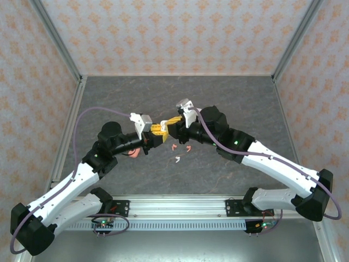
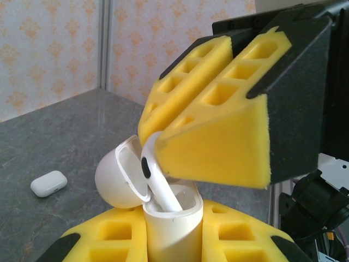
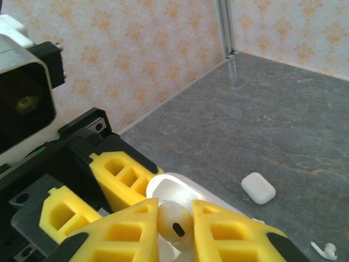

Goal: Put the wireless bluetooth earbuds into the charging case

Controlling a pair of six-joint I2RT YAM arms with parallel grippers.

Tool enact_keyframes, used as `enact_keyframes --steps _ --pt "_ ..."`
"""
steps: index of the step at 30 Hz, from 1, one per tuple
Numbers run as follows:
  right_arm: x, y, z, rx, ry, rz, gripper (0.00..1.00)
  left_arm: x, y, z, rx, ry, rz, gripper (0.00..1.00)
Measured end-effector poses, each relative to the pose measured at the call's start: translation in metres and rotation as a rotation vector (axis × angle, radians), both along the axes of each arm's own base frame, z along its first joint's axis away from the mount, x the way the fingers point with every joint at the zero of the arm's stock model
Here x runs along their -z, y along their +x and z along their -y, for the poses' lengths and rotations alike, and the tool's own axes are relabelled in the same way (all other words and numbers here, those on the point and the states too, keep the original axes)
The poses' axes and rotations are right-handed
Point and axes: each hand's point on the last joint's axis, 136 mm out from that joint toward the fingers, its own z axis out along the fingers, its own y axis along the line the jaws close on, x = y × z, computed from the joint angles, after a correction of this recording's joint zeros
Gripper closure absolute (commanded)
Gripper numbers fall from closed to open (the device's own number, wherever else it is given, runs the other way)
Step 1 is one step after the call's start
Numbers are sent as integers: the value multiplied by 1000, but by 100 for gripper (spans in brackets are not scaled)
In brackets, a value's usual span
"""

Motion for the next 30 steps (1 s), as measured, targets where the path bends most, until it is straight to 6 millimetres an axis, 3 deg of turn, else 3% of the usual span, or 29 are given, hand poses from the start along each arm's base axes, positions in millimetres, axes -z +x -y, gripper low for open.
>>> enact_keyframes --steps 8,14,19,25,30 --pt "8 -3 -5 -28 -22 -27 79 2 0 0 -2 4 -6 100" --pt "4 -5 -7 -39 -28 -47 59 2 0 0 0 5 -7 100" --pt "-8 -4 -4 -25 -30 -45 49 2 0 0 0 4 -6 100" --pt "-30 -1 9 29 -21 -14 46 1 -1 0 0 3 -4 100" --pt "-39 3 32 110 -19 -3 45 -3 -2 -2 -5 -3 9 100"
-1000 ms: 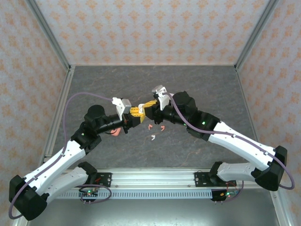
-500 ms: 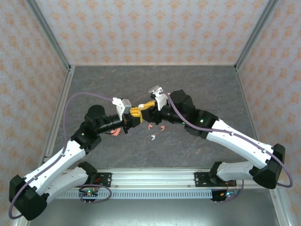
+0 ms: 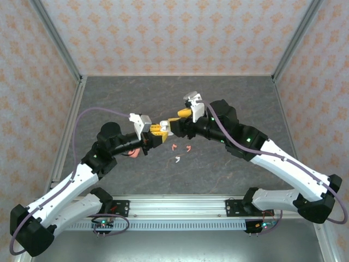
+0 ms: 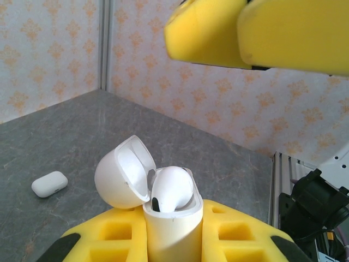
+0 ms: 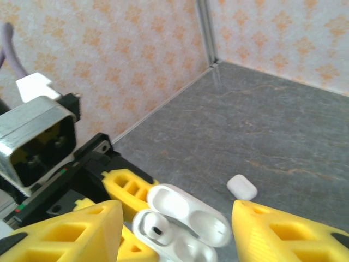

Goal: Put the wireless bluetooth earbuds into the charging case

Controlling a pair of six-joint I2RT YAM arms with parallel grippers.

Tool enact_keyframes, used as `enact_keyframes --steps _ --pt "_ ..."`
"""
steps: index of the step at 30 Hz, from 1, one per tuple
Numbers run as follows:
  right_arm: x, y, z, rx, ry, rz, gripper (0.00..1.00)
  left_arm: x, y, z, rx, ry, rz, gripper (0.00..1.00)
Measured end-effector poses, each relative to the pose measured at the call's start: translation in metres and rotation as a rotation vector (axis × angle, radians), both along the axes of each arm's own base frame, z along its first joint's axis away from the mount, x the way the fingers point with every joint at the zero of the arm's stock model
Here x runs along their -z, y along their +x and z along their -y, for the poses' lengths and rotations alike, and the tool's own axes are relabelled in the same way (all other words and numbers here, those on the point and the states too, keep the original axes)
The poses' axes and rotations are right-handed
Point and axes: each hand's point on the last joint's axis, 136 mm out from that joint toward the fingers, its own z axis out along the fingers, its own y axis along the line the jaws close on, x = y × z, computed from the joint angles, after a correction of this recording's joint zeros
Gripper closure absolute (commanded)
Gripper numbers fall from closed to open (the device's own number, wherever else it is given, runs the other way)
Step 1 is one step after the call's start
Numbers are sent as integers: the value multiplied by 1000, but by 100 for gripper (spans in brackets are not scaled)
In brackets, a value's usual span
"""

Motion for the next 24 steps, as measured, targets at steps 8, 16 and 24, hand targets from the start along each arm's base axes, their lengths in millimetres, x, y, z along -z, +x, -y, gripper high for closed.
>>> enact_keyframes --steps 8,16,24 --pt "36 26 44 212 -31 -132 45 -4 -3 -5 -19 -8 17 100" --pt "137 23 58 322 -138 -396 50 -6 -5 -6 -18 -11 22 100" --pt "231 16 34 300 -266 -668 58 -19 -15 -10 -7 -36 60 100"
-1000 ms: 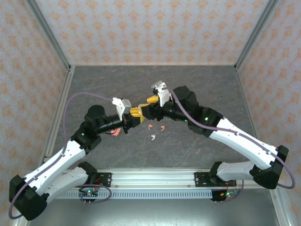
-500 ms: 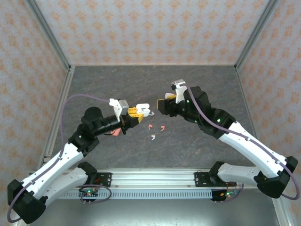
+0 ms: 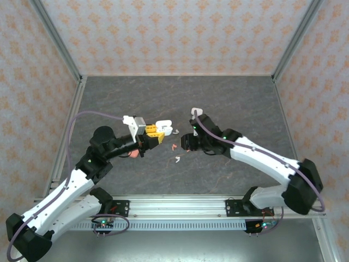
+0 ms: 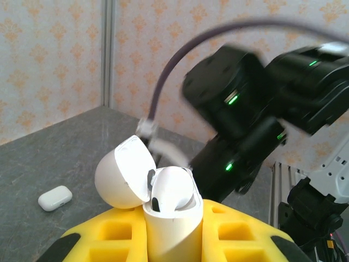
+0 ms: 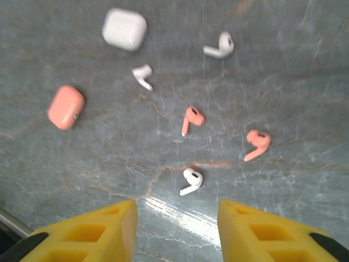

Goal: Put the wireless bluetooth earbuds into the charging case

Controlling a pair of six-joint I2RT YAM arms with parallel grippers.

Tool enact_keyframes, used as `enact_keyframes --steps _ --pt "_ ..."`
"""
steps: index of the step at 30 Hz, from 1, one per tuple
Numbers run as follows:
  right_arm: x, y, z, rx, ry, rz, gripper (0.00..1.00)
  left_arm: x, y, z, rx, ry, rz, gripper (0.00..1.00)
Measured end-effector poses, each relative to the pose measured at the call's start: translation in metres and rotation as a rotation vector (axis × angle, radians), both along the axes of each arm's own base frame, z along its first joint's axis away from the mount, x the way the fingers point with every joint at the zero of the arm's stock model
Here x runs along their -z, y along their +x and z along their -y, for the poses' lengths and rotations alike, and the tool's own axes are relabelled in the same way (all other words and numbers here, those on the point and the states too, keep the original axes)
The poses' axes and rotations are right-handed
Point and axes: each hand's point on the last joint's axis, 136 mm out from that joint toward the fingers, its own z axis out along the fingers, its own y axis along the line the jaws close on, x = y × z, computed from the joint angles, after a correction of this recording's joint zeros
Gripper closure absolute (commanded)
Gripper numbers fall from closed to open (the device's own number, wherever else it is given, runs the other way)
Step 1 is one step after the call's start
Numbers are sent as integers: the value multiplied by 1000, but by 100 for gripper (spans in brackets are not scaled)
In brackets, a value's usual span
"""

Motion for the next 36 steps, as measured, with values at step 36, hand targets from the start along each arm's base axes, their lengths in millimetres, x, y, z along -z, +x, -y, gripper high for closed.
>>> enact_keyframes --steps 36 --pt "117 -7 -42 -61 -167 -250 72 2 -4 -1 12 19 10 100"
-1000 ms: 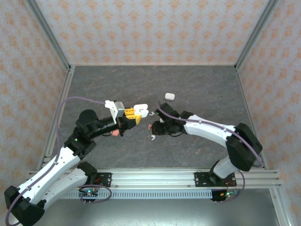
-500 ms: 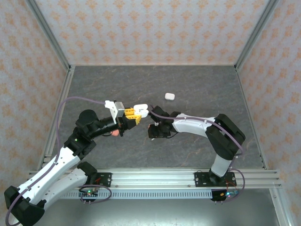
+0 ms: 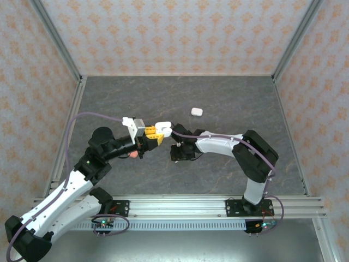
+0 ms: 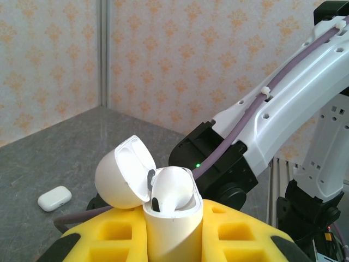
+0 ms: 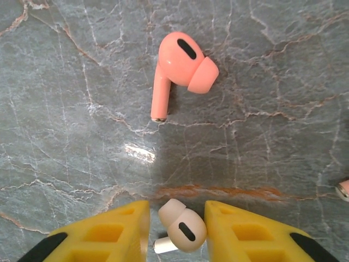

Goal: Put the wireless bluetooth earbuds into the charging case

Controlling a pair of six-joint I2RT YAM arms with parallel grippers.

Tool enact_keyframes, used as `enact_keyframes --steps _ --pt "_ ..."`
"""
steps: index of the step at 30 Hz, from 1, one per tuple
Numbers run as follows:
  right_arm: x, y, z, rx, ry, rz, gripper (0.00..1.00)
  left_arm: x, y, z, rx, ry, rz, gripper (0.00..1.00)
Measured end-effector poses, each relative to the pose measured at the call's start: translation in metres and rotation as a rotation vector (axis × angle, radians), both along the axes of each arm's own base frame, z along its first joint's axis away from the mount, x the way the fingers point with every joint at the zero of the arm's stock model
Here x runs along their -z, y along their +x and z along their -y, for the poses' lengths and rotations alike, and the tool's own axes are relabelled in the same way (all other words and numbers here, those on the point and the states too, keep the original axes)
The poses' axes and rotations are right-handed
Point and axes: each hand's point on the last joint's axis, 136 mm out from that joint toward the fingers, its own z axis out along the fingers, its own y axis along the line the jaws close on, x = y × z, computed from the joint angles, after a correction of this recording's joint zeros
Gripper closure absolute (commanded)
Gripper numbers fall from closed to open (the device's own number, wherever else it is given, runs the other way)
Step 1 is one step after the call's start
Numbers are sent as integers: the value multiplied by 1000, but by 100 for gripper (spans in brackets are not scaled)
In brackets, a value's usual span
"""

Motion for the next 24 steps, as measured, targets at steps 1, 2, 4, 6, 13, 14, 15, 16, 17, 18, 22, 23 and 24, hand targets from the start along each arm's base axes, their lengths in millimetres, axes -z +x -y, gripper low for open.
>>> enact_keyframes --steps 1,2,4,6,13,14,15,16,17,18,22,23,24 --pt "1 0 1 3 -8 -3 74 0 0 0 0 0 -1 100" --pt "1 0 1 2 -11 -4 75 1 0 0 0 2 -2 100" --pt "1 1 2 4 -19 -2 78 1 0 0 0 3 -4 100" --pt "2 1 3 5 -22 -1 79 1 0 0 0 3 -5 100" --pt "-5 4 4 -19 -27 38 83 2 0 0 0 4 -7 100" --pt "-9 5 4 -26 -24 54 83 2 0 0 0 4 -7 100" --pt "-14 7 4 -33 -20 70 83 2 0 0 0 4 -6 100" --pt "-22 8 5 -40 -14 92 83 2 0 0 0 4 -7 100" --pt "-30 10 6 -47 -9 116 83 2 0 0 0 4 -7 100" --pt "-37 11 6 -52 -2 136 83 2 0 0 0 4 -7 100" --pt "-82 17 13 -87 33 260 83 1 0 0 0 3 -6 100" --pt "-96 18 16 -95 45 300 83 1 0 0 0 3 -6 100" --pt "-107 19 19 -102 52 330 83 1 0 0 0 3 -6 100"
